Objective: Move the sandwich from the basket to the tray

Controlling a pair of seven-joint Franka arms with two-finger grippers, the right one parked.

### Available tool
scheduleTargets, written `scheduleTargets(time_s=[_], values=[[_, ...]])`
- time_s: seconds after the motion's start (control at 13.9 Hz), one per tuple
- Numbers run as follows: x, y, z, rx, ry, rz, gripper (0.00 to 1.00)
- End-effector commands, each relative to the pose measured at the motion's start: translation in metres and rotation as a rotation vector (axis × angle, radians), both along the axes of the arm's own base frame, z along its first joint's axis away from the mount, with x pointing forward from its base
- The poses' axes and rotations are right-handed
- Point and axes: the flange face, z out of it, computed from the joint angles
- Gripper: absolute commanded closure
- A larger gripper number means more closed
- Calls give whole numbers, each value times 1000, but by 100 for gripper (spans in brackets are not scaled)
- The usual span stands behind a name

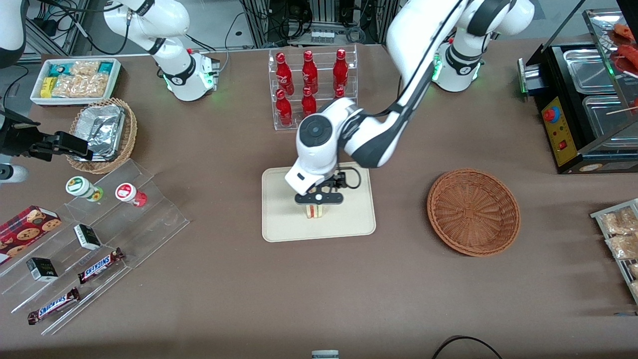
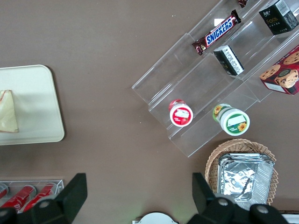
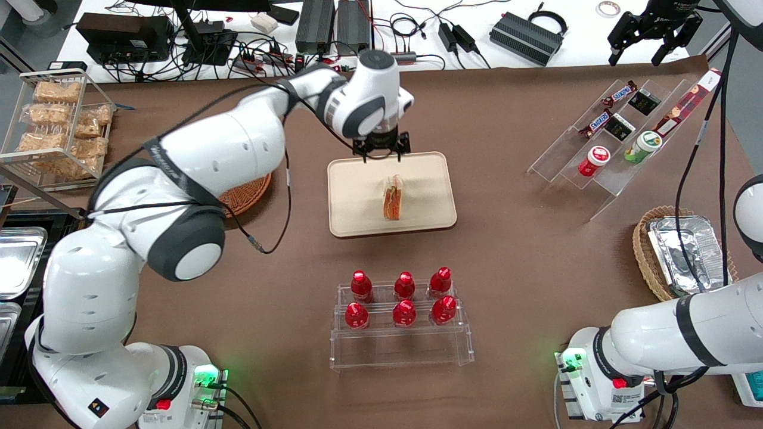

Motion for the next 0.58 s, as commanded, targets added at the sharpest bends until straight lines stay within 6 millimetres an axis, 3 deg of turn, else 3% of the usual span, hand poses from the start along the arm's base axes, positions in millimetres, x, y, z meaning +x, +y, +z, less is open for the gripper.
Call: scheduleTargets(time_s=[0.0,0.14,0.29,0.5], values=[[12,42,68,-13,4,71,1],[20,75,114,-35,-2,113,1],[34,123,158,-58,5,172,1],[43,189,205,-47,15,214,1]])
